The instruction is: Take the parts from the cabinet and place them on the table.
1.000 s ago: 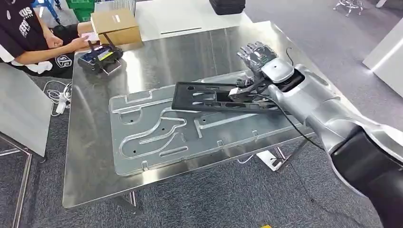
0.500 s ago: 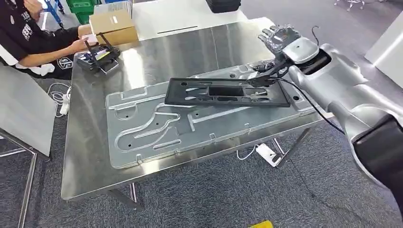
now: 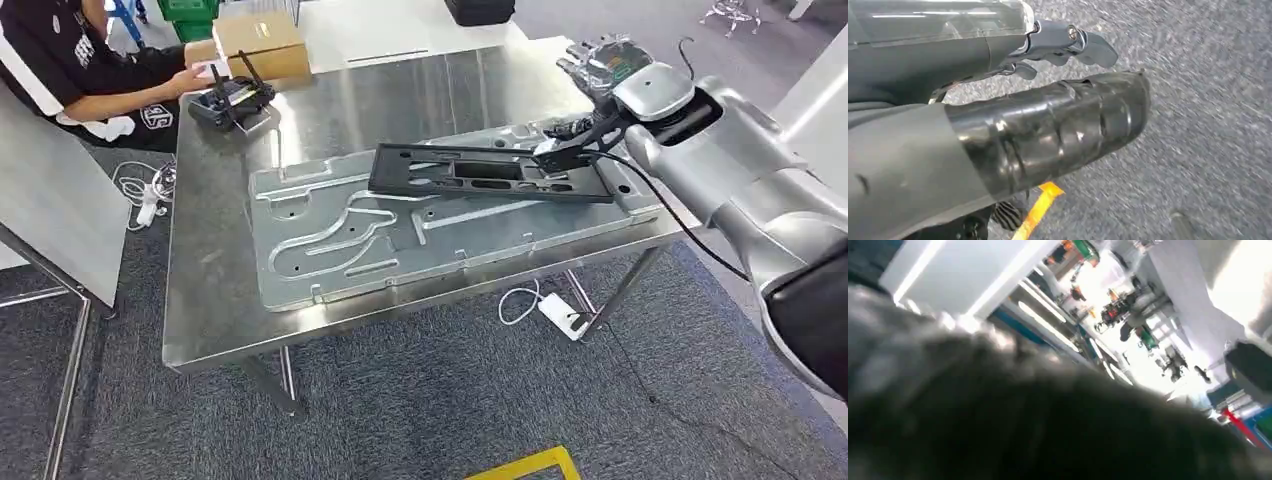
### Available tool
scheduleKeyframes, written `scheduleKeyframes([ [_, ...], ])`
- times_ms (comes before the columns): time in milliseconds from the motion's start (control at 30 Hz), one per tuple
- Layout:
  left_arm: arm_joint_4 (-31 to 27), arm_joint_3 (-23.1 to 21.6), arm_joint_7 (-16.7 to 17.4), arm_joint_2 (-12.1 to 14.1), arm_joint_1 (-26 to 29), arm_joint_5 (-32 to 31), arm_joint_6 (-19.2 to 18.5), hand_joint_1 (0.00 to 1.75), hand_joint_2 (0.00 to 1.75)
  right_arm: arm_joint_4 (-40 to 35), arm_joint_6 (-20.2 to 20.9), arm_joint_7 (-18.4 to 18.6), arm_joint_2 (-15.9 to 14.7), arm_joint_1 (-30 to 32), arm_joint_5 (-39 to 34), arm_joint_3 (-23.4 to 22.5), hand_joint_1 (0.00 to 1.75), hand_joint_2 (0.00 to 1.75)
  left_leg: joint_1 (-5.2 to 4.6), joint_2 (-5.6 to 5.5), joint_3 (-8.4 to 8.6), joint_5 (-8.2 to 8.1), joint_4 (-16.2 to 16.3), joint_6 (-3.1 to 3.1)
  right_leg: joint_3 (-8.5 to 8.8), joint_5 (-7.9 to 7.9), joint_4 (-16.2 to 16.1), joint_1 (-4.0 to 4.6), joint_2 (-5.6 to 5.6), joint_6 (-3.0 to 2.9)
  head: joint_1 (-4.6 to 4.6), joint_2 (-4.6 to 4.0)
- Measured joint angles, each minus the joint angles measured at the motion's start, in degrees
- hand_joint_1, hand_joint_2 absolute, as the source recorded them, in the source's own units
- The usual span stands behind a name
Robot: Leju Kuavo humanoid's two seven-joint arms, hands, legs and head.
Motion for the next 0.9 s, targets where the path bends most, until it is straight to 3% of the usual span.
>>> scheduleKeyframes([
  [33,0.00,0.00,-0.04,0.00,0.09,-0.07,0.00,0.00,0.00,0.00,0.15,0.00,-0.26,-0.11,0.00,0.00,0.00,0.00,-0.03,0.01,-0.77,0.58,0.04,-0.10,-0.79,-2.63,4.14,-0.01,0.02,0.17,-0.02,0.00],
  [67,0.00,0.00,-0.07,0.00,0.14,-0.09,-0.07,0.00,0.00,-0.02,0.61,0.00,-0.46,-0.16,0.00,0.00,0.00,0.00,-0.03,0.06,-1.75,1.26,0.21,-0.14,-1.23,-3.80,8.17,-0.01,0.03,0.36,0.00,-0.02],
  [100,0.00,0.00,-0.07,0.00,0.12,-0.09,-0.07,0.00,0.00,-0.06,1.03,-0.07,-0.74,-0.21,0.00,0.00,0.00,0.00,-0.02,0.09,-2.64,1.76,0.44,-0.20,-0.89,-3.39,9.90,-0.07,0.02,0.42,-0.02,-0.02],
  [133,0.00,0.00,-0.07,0.02,0.11,-0.09,-0.07,0.00,0.00,-0.20,1.36,-0.11,-0.98,-0.33,-0.02,0.00,0.00,0.00,0.01,0.10,-3.56,2.23,0.68,-0.30,0.69,-1.59,8.95,-0.26,0.02,0.48,-0.02,-0.02],
  [167,0.00,0.00,-0.07,0.02,0.12,-0.11,-0.07,0.00,0.00,-0.44,1.59,-0.13,-1.18,-0.58,-0.07,0.00,0.00,0.00,0.01,0.10,-4.30,2.61,0.91,-0.47,3.46,0.19,6.06,-0.43,0.00,0.50,-0.02,-0.02],
  [200,0.00,0.00,-0.07,0.02,0.13,-0.13,-0.07,0.00,0.00,-0.66,1.73,-0.13,-1.22,-1.01,-0.11,0.00,0.00,0.00,0.01,0.10,-4.95,2.99,1.16,-0.68,7.17,1.26,1.23,-0.53,0.01,0.44,-0.04,-0.02],
  [233,0.00,0.00,-0.07,0.02,0.11,-0.15,-0.07,0.00,0.00,-0.87,1.88,-0.13,-1.29,-1.53,-0.17,0.00,0.00,0.00,-0.02,0.10,-5.33,3.30,1.50,-1.03,10.82,0.46,-3.58,-0.57,0.08,0.29,-0.02,0.00],
  [267,0.00,0.00,-0.07,0.02,0.08,-0.17,-0.07,0.00,0.00,-1.23,1.99,-0.15,-1.29,-2.10,-0.31,0.00,0.00,0.00,-0.30,-0.02,-5.97,3.61,1.69,-1.34,12.92,-1.21,-7.50,-0.11,0.16,0.08,-0.02,0.00],
  [367,0.00,0.00,-0.07,0.00,0.09,-0.17,-0.04,0.00,0.00,-1.53,2.34,-0.15,-1.84,-2.78,-1.09,0.24,0.00,0.00,0.01,-0.10,-6.18,5.53,0.90,-2.29,11.88,0.02,-7.61,0.37,0.19,-0.89,-0.07,-0.02],
  [400,0.00,0.00,-0.04,0.02,0.34,-0.17,-0.04,0.00,0.00,-1.51,2.62,-0.13,-1.88,-2.79,-1.42,0.39,0.00,0.00,-0.13,-0.40,-6.63,5.84,0.65,-2.69,11.43,0.79,-8.09,-0.07,-0.05,-1.62,-0.07,0.00],
  [433,0.00,0.00,-0.02,-0.02,0.27,-0.22,-0.04,0.00,0.00,-1.53,2.73,-0.11,-1.88,-2.93,-2.06,0.57,0.00,0.00,0.19,-0.35,-7.37,3.60,1.84,-2.95,10.82,1.65,-8.25,-0.17,-0.28,-2.13,-0.04,-0.02],
  [467,0.00,0.00,0.04,-0.13,0.38,-0.22,-0.04,0.00,0.00,-1.64,2.73,-0.09,-1.88,-3.09,-2.79,0.66,0.00,0.00,0.22,-0.32,-8.32,0.14,4.30,-3.22,10.06,2.33,-8.26,-0.14,-0.32,-2.80,-0.13,0.00],
  [533,0.00,0.00,0.04,-0.07,0.38,-0.22,-0.02,0.00,0.00,-1.75,2.71,0.02,-2.18,-3.39,-3.43,0.74,0.00,0.00,0.29,-0.29,-10.49,-6.66,13.32,-3.75,8.32,3.67,-8.22,0.00,-0.40,-3.09,-0.09,0.00],
  [567,0.00,0.02,0.07,0.02,0.39,-0.24,-0.02,0.00,0.00,-1.75,2.71,0.02,-2.29,-3.41,-3.69,0.85,0.00,0.00,0.29,-0.29,-11.03,-7.95,17.11,-3.92,7.44,4.30,-8.20,0.06,-0.40,-3.06,-0.11,0.00],
  [600,0.00,0.02,0.18,0.04,0.36,-0.24,-0.02,0.00,0.00,-1.75,2.71,0.02,-2.36,-3.37,-3.85,1.01,0.00,0.00,0.29,-0.29,-10.79,-7.46,19.14,-3.98,6.60,4.95,-8.16,0.09,-0.36,-3.03,-0.11,-0.02],
  [633,0.00,0.02,0.22,0.07,0.31,-0.24,0.00,0.00,0.00,-1.75,2.73,0.02,-2.58,-3.36,-3.93,1.25,0.00,0.00,0.28,-0.30,-9.43,-5.58,18.83,-3.94,5.68,5.61,-8.09,0.09,-0.31,-2.94,-0.11,0.00],
  [667,0.00,0.02,0.24,0.07,0.22,-0.24,0.00,0.00,0.00,-1.75,2.71,0.02,-2.77,-3.38,-3.93,1.42,0.00,0.00,0.28,-0.29,-6.67,-3.09,15.92,-3.79,4.80,6.33,-7.99,0.10,-0.22,-2.76,-0.11,-0.02],
  [700,0.00,0.02,0.31,0.07,0.17,-0.24,0.02,0.00,0.00,-1.75,2.71,0.02,-3.01,-3.38,-3.93,1.42,0.00,0.00,0.27,-0.29,-3.58,-1.83,12.03,-3.53,4.17,6.80,-7.91,0.12,-0.22,-2.57,-0.11,0.00],
  [733,-0.02,0.02,0.37,0.09,0.11,-0.24,0.02,0.00,0.00,-1.81,2.69,0.02,-3.13,-3.45,-3.93,1.42,0.00,0.00,0.17,-0.35,0.50,-2.21,6.79,-3.05,3.80,7.27,-7.73,0.14,-0.23,-2.38,-0.11,-0.02],
  [767,-0.04,0.02,0.35,0.31,0.09,-0.24,0.04,0.00,0.00,-1.92,2.67,0.02,-3.37,-3.51,-3.96,1.42,0.00,0.00,-0.17,-0.34,4.16,-4.26,1.92,-2.66,3.38,7.59,-7.59,0.38,-0.22,-2.07,-0.09,-0.02],
  [800,-0.04,0.02,0.35,0.31,0.07,-0.24,0.04,0.00,0.00,-1.92,2.67,0.02,-3.67,-3.55,-3.96,1.42,0.00,0.00,-0.21,-0.35,4.65,-4.83,-0.08,-2.58,3.30,8.10,-7.58,0.26,-0.49,-1.76,-0.07,0.00],
  [867,-0.04,0.02,0.37,0.31,0.03,-0.24,0.04,0.00,0.00,-1.99,2.69,0.02,-3.74,-3.62,-3.96,1.53,0.00,0.00,-0.56,-0.39,4.01,-4.06,0.29,-2.24,3.24,9.47,-8.31,0.08,-0.54,-1.09,-0.15,0.00],
  [900,-0.04,0.02,0.37,0.31,0.12,-0.24,0.06,0.00,0.00,-1.99,2.69,0.02,-3.91,-3.59,-3.96,1.53,0.00,0.00,-0.32,-0.34,3.34,-3.10,-0.30,-1.78,3.07,10.11,-8.68,0.30,-0.46,-0.66,-0.07,0.00],
])
